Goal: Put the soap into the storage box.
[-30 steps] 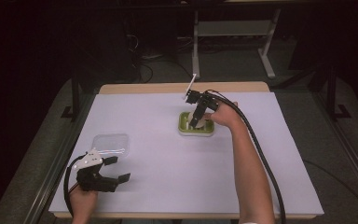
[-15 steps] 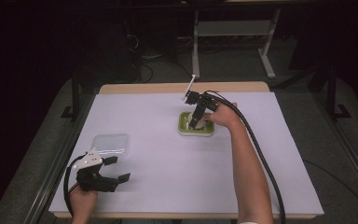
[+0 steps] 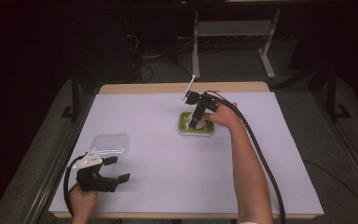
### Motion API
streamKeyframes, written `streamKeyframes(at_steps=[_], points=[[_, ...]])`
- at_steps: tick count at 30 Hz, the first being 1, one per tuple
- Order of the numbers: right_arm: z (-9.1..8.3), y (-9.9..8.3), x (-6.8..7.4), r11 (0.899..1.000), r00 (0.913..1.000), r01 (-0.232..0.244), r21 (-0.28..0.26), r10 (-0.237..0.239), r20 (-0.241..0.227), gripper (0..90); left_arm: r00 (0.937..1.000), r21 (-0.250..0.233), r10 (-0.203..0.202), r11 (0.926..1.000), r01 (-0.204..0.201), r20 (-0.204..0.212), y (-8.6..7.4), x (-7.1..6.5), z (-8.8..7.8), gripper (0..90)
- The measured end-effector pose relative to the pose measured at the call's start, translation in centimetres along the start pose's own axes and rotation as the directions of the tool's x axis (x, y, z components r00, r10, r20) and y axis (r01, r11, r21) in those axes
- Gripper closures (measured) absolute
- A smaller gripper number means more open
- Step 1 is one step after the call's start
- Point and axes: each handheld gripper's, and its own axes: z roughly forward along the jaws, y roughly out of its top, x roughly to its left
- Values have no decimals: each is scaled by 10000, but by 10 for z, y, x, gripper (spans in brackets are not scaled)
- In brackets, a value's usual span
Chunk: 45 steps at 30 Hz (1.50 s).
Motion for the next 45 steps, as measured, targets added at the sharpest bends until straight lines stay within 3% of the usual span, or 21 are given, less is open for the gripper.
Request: streamKeyframes(at_steps=[37, 42, 45], points=[[3, 1, 2, 9996, 9998, 102, 255, -105, 139, 228, 10000, -8, -4, 10000, 4, 4, 0, 0, 0, 131], [-8, 0, 1, 9996, 9998, 40, -284, -34, 185, 319, 10000, 13, 49, 10000, -49, 11, 0, 0, 1, 131], [-14, -4, 0, 9995, 9999, -78, -304, 83, 135, 303, 10000, 32, 57, 10000, -57, 36, 0, -1, 1, 130]])
